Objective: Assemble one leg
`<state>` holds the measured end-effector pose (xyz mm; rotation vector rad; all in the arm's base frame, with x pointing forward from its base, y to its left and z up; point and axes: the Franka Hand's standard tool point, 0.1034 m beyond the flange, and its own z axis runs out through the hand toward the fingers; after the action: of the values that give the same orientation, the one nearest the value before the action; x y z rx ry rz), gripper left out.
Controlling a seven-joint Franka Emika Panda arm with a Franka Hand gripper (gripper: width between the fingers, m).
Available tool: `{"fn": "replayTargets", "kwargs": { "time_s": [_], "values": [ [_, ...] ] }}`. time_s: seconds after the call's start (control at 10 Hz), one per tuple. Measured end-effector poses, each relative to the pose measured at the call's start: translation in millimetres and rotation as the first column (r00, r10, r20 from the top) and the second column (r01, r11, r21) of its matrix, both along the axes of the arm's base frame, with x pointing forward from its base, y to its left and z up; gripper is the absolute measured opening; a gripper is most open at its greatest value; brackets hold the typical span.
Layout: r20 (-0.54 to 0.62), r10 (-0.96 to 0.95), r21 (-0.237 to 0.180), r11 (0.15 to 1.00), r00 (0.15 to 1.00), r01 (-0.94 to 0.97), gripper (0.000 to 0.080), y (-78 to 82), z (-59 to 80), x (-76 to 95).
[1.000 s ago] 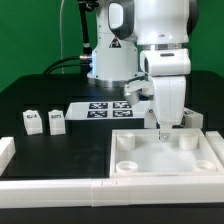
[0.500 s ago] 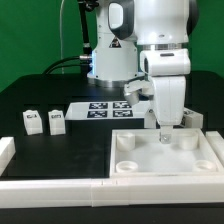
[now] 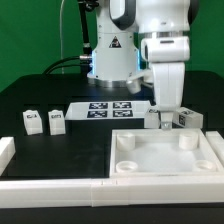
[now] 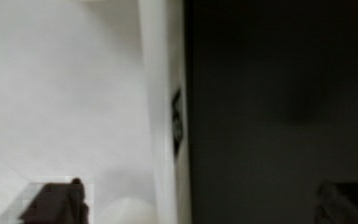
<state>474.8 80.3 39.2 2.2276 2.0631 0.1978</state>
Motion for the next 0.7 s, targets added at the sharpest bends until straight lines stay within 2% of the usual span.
{"fn": "replayTargets", "kwargs": {
  "time_s": [0.2, 0.4, 0.7],
  "values": [
    [0.02, -0.069, 0.013, 0.998, 0.997, 0.068, 0.0648, 4.0, 20.6, -7.3],
    [0.011, -0.101, 0.019, 0.995, 0.995, 0.101, 0.0649, 3.2, 15.4, -8.0],
    [-0.011, -0.41, 0.083, 0.909, 0.912, 0.409, 0.0649, 3.5, 15.5, -7.5]
  ]
}}
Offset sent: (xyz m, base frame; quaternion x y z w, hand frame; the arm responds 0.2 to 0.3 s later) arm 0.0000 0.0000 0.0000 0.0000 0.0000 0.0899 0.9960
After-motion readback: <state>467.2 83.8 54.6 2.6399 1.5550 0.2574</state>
